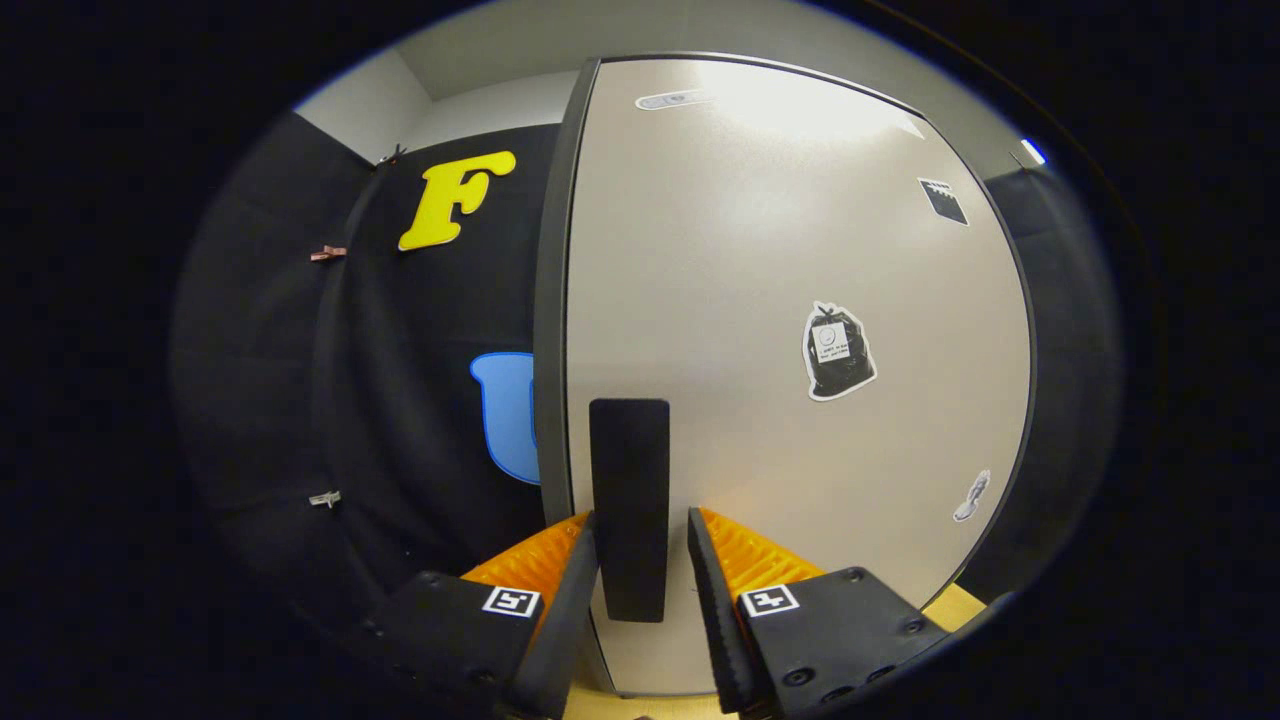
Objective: Open the shoe cabinet door, grab the shoes and put them into the shoe cabinet, then close the shoe cabinet door.
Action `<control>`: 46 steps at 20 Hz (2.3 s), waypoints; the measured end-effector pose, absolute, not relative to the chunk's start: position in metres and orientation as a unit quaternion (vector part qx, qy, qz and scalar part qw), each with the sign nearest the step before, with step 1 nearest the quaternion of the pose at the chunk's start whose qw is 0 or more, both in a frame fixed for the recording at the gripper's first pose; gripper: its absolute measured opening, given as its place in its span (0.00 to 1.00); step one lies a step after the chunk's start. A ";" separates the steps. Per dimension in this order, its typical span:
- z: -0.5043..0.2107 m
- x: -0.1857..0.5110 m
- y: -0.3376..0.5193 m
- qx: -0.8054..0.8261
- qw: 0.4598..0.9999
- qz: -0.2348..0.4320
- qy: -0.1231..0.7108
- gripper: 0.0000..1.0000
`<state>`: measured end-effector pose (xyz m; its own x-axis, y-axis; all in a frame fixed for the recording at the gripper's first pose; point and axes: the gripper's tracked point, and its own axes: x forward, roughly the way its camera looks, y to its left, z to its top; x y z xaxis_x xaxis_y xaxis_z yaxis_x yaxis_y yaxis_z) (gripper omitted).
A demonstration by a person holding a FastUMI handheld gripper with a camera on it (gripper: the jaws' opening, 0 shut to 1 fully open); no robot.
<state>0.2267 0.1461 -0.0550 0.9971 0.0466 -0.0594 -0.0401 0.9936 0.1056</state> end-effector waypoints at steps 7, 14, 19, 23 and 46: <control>-0.057 0.228 0.150 0.043 0.998 0.022 0.040 0.23; -0.043 0.180 0.150 0.049 0.997 0.058 0.028 0.18; -0.034 0.138 0.138 0.051 0.994 0.089 0.025 0.18; -0.031 0.104 0.120 0.049 0.994 0.099 0.024 0.17; -0.026 0.002 -0.035 0.055 0.998 0.029 0.018 0.16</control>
